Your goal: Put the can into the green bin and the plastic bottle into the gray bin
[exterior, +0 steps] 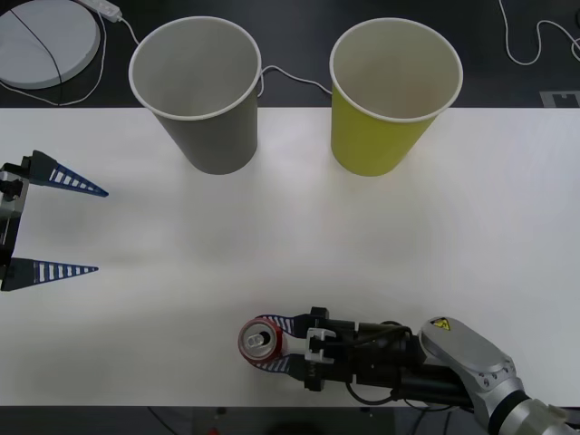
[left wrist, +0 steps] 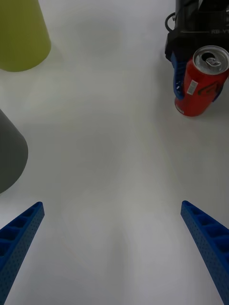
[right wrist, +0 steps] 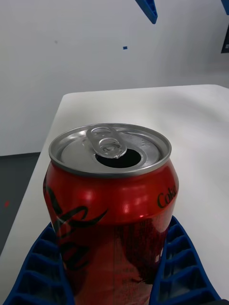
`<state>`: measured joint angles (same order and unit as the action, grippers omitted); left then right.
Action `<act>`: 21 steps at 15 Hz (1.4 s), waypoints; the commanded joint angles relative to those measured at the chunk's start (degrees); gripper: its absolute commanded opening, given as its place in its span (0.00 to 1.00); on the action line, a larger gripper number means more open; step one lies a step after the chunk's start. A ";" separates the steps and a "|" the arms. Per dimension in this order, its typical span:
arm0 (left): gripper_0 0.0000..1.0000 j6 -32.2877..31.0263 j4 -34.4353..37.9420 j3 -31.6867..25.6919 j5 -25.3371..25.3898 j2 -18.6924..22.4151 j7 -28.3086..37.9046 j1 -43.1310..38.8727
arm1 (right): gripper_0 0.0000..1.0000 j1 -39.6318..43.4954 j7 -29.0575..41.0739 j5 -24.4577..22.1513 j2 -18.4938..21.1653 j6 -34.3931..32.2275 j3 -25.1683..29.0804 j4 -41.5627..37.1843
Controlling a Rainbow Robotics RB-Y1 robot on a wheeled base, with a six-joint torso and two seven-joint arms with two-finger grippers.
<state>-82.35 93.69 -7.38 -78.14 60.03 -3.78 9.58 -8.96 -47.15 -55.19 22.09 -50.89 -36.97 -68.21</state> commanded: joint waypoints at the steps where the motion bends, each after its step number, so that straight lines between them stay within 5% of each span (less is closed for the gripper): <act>1: 1.00 0.00 0.00 0.00 0.00 0.00 0.00 0.00 | 0.00 0.09 1.44 0.18 2.34 0.00 0.14 -3.07; 7: 1.00 0.00 0.00 0.00 0.00 0.00 0.00 0.00 | 0.00 0.09 15.68 -7.30 9.81 -3.43 4.98 -12.65; 13: 1.00 0.00 0.00 0.00 0.00 0.00 0.00 0.00 | 0.00 0.09 33.87 -22.24 11.39 -16.87 20.27 -19.24; 21: 1.00 0.00 0.00 0.00 0.00 0.00 0.00 0.00 | 0.00 0.09 60.86 -32.70 16.05 -30.85 36.35 -32.60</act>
<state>-82.35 93.69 -7.38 -78.14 60.03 -3.78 9.58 -8.88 11.16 -87.31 37.44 -80.73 -1.90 -99.43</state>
